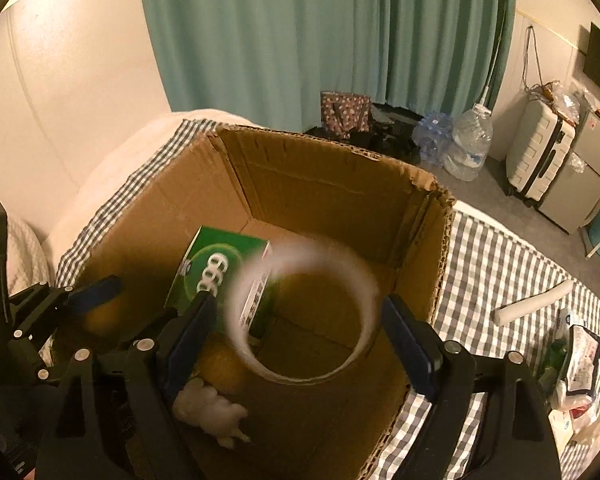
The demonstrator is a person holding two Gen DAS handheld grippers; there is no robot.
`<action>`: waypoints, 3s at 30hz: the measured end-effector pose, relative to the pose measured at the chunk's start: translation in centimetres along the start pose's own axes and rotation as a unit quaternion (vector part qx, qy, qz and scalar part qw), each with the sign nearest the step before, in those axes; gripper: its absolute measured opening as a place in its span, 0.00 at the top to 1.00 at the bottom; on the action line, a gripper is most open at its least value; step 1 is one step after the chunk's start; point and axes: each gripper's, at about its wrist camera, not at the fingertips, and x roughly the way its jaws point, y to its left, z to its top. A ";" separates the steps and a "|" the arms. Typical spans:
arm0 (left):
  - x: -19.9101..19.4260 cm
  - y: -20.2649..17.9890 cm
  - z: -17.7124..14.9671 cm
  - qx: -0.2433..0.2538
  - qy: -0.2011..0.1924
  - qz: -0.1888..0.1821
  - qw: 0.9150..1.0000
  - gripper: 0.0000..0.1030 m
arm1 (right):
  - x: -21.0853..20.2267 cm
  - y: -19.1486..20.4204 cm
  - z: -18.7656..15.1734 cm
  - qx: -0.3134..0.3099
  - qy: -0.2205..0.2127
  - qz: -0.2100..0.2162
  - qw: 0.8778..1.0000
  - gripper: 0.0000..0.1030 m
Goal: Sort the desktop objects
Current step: 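Lower the spray bottle with the left gripper while the right lowers the tape roll, then open both, then move both open grippers out of the box back over the pile on the bed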
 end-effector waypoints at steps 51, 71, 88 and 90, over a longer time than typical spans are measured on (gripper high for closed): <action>-19.5 -11.3 0.0 0.026 -0.196 -0.058 0.978 0.00 | -27.3 -12.2 -7.1 0.131 -0.183 -0.132 0.965 0.00; -21.7 -16.7 -1.6 0.070 -0.228 -0.096 0.966 0.00 | -31.0 -17.3 -11.4 0.151 -0.183 -0.168 0.957 0.00; -21.2 -21.2 -2.3 0.101 -0.223 -0.111 0.963 0.00 | -30.9 -22.1 -14.7 0.183 -0.167 -0.180 0.952 0.00; -21.0 -21.5 -2.3 0.103 -0.223 -0.112 0.963 0.00 | -30.7 -22.6 -14.9 0.186 -0.165 -0.179 0.952 0.00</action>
